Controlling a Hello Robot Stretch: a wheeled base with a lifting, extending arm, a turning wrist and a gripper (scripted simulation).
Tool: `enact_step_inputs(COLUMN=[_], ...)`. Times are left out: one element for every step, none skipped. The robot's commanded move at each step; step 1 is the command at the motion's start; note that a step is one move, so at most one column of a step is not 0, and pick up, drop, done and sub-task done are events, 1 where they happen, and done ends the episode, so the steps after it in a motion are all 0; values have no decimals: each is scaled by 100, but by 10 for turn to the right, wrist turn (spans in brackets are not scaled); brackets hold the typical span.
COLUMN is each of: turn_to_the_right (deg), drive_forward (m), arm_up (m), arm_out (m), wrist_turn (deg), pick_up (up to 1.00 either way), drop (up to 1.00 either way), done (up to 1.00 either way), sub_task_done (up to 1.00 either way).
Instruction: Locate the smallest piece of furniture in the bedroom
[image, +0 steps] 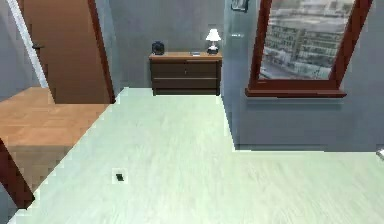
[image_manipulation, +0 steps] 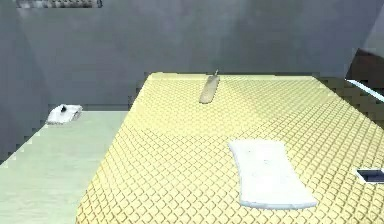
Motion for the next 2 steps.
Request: enact_step_inputs(turn_to_the_right=[0, 0], drive_forward=[100, 100], arm_up=[0, 0], arm_out=[0, 0], wrist_turn=[0, 0], pick_up=[0, 0], drop=[0, 0], done=[0, 0], sub_task_done=[0, 0])
